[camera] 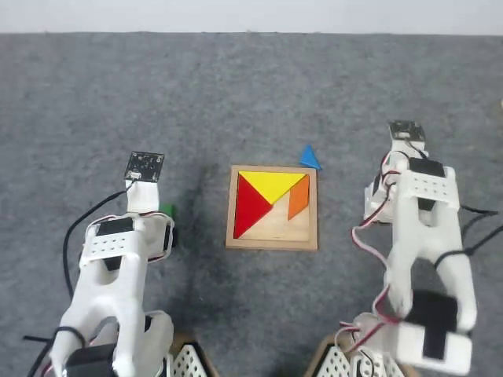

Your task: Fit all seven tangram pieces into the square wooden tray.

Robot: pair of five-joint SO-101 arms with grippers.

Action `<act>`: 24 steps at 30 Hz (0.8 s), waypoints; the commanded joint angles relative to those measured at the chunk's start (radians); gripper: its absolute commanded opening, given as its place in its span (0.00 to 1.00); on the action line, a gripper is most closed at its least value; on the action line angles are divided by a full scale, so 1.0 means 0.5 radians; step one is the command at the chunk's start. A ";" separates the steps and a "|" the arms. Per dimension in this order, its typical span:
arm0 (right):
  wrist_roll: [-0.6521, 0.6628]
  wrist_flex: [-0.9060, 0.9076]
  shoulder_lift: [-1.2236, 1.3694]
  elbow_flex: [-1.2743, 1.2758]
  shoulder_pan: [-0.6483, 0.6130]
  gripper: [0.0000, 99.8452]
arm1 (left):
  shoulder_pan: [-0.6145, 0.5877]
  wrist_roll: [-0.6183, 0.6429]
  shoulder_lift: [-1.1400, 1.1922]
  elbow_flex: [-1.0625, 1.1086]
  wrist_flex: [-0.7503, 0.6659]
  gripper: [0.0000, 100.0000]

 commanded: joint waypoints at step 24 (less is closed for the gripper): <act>-0.273 -0.207 0.391 -0.221 -0.109 0.15 | -0.012 -0.015 -0.077 0.011 -0.040 0.17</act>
